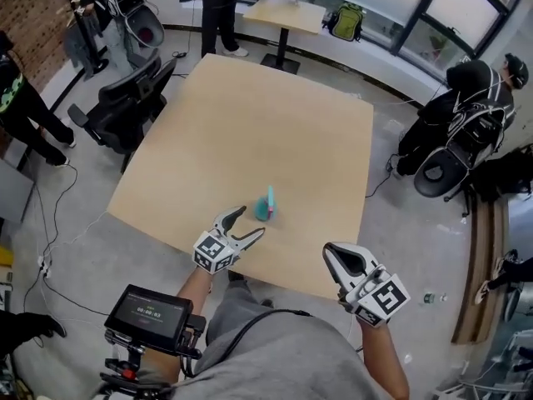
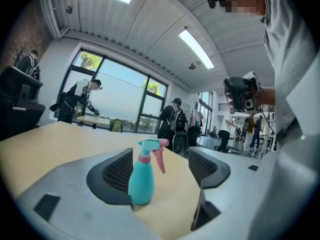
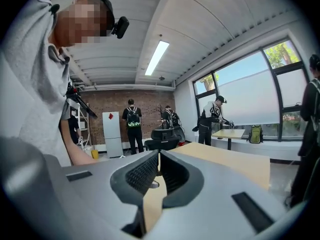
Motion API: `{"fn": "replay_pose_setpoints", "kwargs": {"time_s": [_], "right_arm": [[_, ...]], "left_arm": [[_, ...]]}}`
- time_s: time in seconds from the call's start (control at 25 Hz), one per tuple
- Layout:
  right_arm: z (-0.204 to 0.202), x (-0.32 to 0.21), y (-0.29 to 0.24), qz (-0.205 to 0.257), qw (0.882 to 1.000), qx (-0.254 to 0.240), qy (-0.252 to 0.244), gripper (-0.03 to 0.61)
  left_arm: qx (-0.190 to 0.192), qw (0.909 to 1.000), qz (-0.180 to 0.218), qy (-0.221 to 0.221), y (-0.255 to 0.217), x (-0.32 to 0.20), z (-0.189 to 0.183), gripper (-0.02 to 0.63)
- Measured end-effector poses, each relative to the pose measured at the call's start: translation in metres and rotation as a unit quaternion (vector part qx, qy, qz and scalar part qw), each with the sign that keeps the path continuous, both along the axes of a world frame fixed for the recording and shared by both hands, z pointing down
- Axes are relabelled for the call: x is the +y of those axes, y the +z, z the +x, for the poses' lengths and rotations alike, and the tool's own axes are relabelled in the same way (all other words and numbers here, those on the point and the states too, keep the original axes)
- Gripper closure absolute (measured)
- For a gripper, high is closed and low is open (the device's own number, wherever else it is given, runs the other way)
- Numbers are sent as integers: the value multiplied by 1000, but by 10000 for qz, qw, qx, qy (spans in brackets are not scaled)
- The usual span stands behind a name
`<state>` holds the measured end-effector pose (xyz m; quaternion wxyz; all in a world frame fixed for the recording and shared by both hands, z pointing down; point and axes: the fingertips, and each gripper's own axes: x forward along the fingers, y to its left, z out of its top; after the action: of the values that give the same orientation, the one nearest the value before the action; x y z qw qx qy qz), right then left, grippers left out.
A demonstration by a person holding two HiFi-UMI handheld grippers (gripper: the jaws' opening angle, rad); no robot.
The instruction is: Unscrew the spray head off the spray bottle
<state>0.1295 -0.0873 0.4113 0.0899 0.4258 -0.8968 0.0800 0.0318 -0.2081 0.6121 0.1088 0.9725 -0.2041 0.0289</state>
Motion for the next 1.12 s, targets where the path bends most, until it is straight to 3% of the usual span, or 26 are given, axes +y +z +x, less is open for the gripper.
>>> {"fn": "replay_pose_setpoints", "kwargs": {"time_s": [0.32, 0.68, 0.84, 1.0, 1.12], "right_arm": [[5, -30, 25, -416, 9987, 258, 116, 571], [15, -29, 38, -791, 9958, 415, 218, 572], [11, -32, 44, -724, 9960, 512, 100, 572], [-3, -34, 42, -673, 9965, 502, -51, 571], [-9, -40, 45, -730, 9967, 366, -22, 544]], "left_arm": [[-904, 9947, 260, 403, 90, -43, 57, 158], [-1092, 9933, 337, 180, 114, -60, 91, 160], [-1117, 9935, 207, 57, 120, -66, 92, 224], [-1222, 9919, 277, 211, 102, -55, 87, 230], [-1344, 9887, 569, 336, 80, -43, 83, 232]]}}
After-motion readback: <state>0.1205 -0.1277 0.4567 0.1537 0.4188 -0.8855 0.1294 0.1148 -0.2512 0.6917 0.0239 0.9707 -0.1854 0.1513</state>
